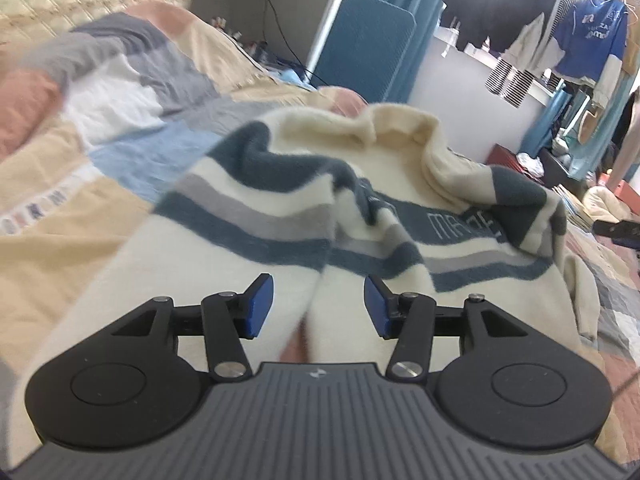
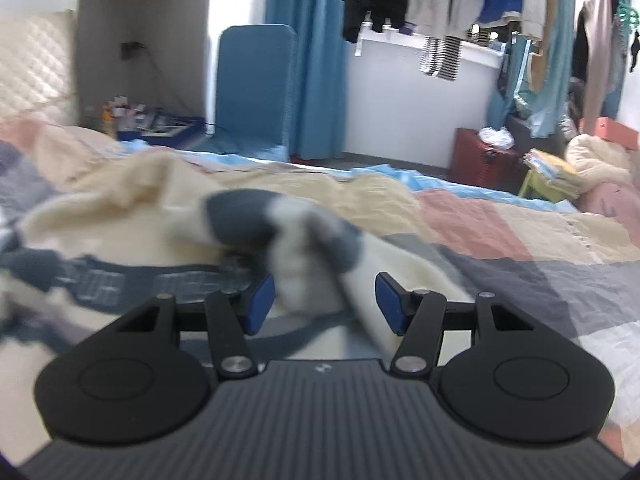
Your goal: Fold large clothes
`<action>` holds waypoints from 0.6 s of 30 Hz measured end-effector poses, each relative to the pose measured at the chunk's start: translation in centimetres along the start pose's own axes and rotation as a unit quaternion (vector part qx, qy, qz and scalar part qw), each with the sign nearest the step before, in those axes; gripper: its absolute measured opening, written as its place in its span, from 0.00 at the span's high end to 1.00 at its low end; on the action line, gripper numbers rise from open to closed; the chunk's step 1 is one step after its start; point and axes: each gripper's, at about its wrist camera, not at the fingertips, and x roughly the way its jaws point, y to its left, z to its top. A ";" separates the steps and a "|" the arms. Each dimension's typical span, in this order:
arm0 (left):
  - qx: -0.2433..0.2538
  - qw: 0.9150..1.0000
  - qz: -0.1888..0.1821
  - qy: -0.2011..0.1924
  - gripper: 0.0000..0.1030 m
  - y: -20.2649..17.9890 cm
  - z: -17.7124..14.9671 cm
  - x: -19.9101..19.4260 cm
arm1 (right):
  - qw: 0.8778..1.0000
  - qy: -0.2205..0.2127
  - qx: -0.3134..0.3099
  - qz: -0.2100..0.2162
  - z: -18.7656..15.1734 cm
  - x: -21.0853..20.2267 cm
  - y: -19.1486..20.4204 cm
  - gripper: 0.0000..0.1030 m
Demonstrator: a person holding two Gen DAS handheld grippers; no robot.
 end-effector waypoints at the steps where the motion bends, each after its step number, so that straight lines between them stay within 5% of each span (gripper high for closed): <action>1: -0.003 1.000 0.005 -0.003 0.45 0.3 -0.1 -0.6 | 1.000 0.004 0.001 0.014 0.3 -1.1 0.9 0.44; 9: -0.026 0.998 0.056 0.000 0.40 2.8 -0.7 -2.8 | 0.991 0.048 0.022 0.122 -0.5 -7.2 6.0 0.44; 18: -0.076 0.992 0.101 0.002 0.40 6.4 0.2 -2.2 | 0.982 0.085 0.028 0.166 -5.0 -7.7 8.9 0.43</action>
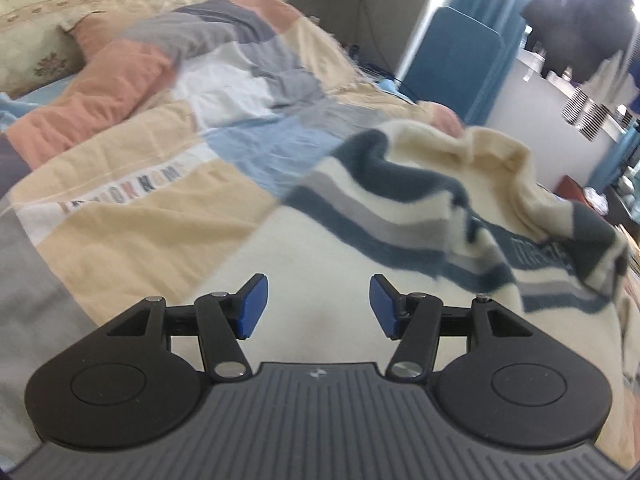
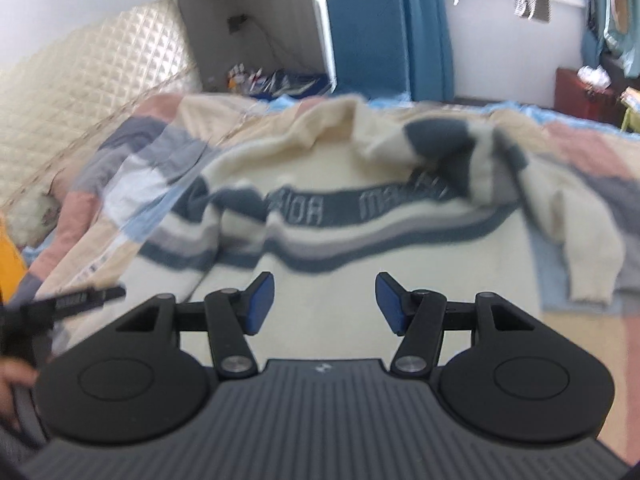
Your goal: Fold large clothes
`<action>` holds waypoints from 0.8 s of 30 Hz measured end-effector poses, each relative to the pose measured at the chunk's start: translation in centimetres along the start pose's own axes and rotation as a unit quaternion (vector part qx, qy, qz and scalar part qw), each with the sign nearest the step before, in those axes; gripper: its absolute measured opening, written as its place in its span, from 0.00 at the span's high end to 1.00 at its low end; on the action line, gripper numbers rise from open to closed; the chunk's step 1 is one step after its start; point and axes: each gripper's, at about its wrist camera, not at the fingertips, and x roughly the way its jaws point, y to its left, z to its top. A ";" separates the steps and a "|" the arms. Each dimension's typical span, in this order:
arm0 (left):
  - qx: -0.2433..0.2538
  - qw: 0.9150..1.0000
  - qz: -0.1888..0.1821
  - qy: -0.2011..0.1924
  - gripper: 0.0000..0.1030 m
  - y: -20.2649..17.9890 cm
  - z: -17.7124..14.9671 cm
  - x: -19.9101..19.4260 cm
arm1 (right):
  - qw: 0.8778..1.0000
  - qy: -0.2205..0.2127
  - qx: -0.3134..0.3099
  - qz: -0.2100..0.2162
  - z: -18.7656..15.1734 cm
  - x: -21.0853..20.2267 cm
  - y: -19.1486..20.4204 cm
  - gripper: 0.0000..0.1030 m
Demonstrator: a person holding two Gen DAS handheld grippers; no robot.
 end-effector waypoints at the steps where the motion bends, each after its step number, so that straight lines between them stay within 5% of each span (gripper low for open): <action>1: -0.008 1.000 0.006 0.001 0.40 0.6 0.3 0.3 | 1.000 0.001 -0.001 0.001 -0.4 0.3 0.1 0.39; 6: -0.055 0.998 0.032 0.008 0.40 3.1 1.6 1.8 | 1.000 0.011 0.006 0.012 -1.5 2.2 -0.5 0.31; 9: -0.081 0.996 0.045 0.014 0.40 4.2 2.0 2.7 | 1.000 0.013 0.011 0.020 -1.9 3.2 -0.8 0.16; 19: -0.101 0.991 0.083 0.038 0.36 5.1 1.7 5.2 | 0.998 0.052 0.031 0.033 -3.1 5.2 -1.0 0.16; 24: -0.122 0.989 0.072 0.045 0.29 5.5 1.0 6.0 | 0.998 0.052 0.032 0.029 -3.1 5.6 -1.1 0.16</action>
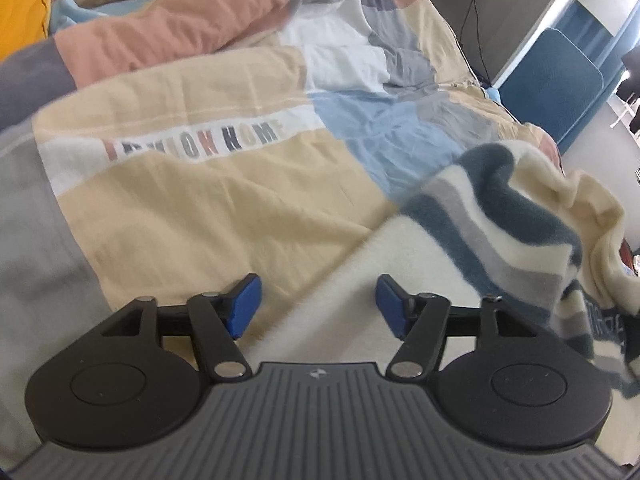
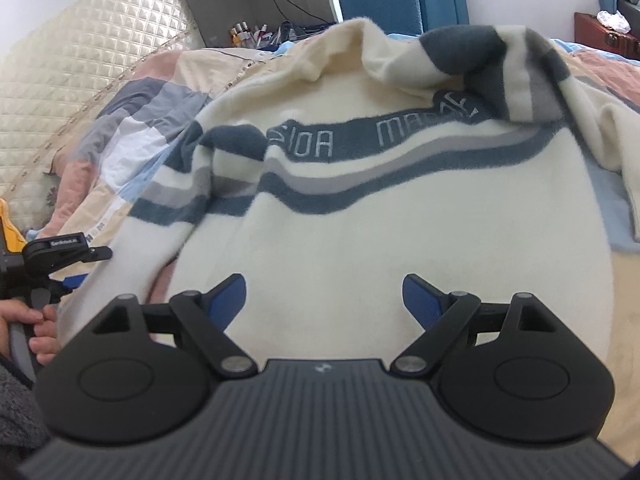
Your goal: Fold large clothes
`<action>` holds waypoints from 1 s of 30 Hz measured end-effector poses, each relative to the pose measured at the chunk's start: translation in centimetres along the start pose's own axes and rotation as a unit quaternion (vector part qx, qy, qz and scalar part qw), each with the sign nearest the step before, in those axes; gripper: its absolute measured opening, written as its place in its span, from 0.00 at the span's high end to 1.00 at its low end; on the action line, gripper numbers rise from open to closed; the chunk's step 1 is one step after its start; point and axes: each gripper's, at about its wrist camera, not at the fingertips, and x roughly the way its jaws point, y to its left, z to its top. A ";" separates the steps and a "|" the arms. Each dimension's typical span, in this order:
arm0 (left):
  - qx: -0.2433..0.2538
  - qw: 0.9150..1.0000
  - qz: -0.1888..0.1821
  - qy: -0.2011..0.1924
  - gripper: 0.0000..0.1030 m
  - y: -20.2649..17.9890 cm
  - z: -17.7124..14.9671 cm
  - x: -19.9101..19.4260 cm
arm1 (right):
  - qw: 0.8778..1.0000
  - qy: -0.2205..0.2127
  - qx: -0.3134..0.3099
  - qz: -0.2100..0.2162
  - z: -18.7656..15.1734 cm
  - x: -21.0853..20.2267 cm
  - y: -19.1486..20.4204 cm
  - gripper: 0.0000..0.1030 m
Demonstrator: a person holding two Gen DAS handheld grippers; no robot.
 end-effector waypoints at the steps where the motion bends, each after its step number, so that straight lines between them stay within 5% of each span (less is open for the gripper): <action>1: 0.008 1.000 0.002 0.000 0.28 -0.3 -0.2 0.1 | 1.000 0.001 -0.001 0.001 0.0 0.1 0.0 0.16; 7: 0.050 0.999 -0.008 0.003 0.31 -1.8 -1.4 -0.5 | 1.000 0.016 0.012 -0.004 -0.2 0.8 -0.6 0.16; 10: 0.079 0.996 -0.029 0.008 0.49 -2.4 -2.2 -1.1 | 1.000 0.016 0.020 -0.004 -0.4 0.6 -0.9 0.16; 14: 0.110 0.994 -0.020 -0.010 0.85 -3.3 -3.0 -2.2 | 1.000 0.012 0.024 -0.005 -0.5 0.3 -0.8 0.16; 21: 0.069 0.992 0.010 -0.104 0.88 -3.2 1.1 -4.9 | 0.999 0.008 0.037 -0.006 -1.0 -0.4 -1.2 0.16; 30: 0.162 0.964 0.100 -0.186 0.88 -8.2 12.5 -3.8 | 0.998 -0.006 0.054 -0.018 -0.2 0.1 -2.3 0.16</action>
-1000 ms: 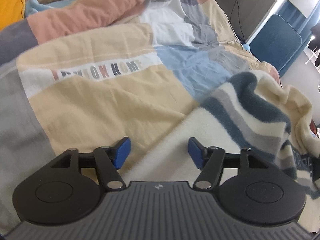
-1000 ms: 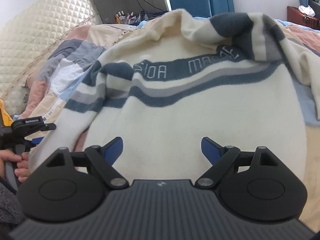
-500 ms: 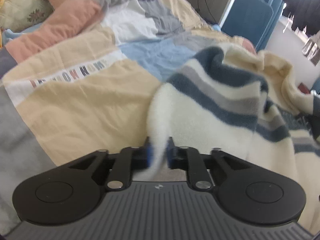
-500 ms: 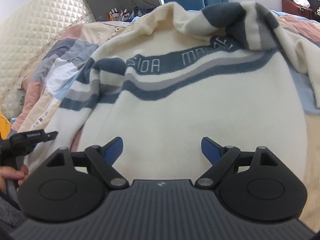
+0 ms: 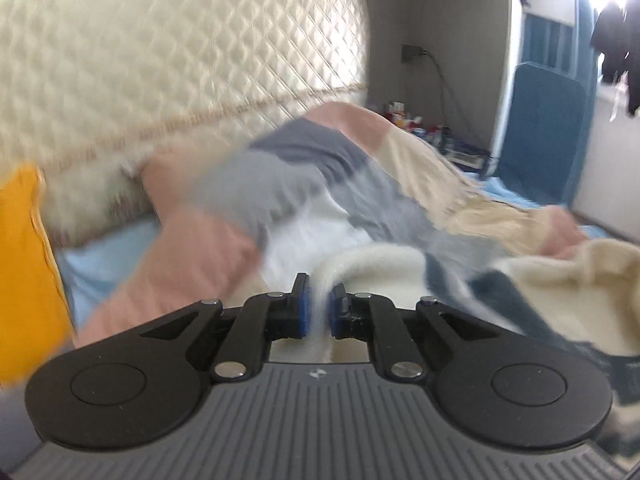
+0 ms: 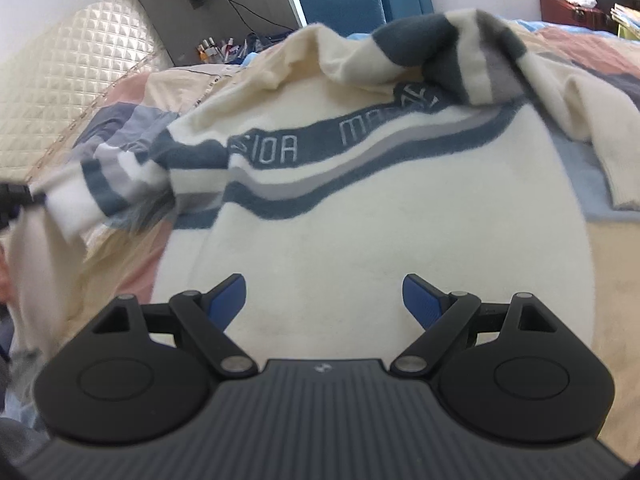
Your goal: Fold large clothes
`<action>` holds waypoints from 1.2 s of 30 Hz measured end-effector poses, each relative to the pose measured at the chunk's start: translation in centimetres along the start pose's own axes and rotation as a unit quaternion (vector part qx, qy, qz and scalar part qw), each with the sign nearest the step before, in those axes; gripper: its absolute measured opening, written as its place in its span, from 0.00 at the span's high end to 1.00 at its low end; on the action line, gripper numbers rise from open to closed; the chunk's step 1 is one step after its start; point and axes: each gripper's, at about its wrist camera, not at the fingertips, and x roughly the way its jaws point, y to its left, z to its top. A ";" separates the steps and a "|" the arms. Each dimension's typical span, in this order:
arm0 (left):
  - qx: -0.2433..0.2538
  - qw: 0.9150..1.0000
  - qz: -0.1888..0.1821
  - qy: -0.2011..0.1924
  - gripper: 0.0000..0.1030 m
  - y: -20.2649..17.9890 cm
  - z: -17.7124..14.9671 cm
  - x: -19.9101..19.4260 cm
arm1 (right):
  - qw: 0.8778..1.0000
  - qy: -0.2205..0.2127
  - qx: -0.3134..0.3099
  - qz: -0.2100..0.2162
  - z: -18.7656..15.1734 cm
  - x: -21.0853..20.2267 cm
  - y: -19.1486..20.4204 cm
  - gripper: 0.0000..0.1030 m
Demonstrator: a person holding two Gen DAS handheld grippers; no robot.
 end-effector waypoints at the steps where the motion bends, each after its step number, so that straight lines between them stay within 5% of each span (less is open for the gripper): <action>1: 0.012 1.000 0.014 0.003 0.88 -0.3 0.3 1.0 | 1.000 -0.001 -0.004 -0.002 0.0 0.1 0.1 0.16; 7: 0.062 0.995 0.058 0.055 0.88 0.0 -1.2 7.0 | 1.000 0.000 -0.005 -0.016 -0.1 0.7 -0.3 0.16; 14: 0.049 0.995 0.035 0.077 0.84 2.0 -3.7 9.7 | 1.000 0.008 0.018 -0.024 0.5 2.8 -1.3 0.16; 16: 0.037 0.996 0.030 0.079 0.76 2.2 -3.8 9.3 | 1.000 0.009 0.014 -0.025 0.7 3.2 -1.1 0.16; 17: 0.028 0.996 0.025 0.081 0.60 2.4 -3.7 9.0 | 1.000 0.008 0.011 -0.024 0.8 3.3 -1.0 0.16; 18: 0.019 0.996 0.020 0.082 0.41 2.3 -3.8 8.2 | 1.000 0.007 0.007 -0.022 0.9 3.4 -1.0 0.16; 19: 0.012 0.997 0.015 0.076 0.36 2.3 -3.8 7.5 | 1.000 0.004 0.004 -0.022 0.9 3.4 -0.9 0.16; 29: -0.014 0.999 -0.041 0.018 0.27 0.8 -4.6 -3.5 | 0.999 -0.014 0.029 -0.019 0.8 1.2 -1.8 0.16; 36: -0.075 0.981 -0.164 0.065 0.26 -1.7 -8.5 -11.1 | 0.998 -0.031 0.060 -0.015 0.5 -1.4 -3.0 0.16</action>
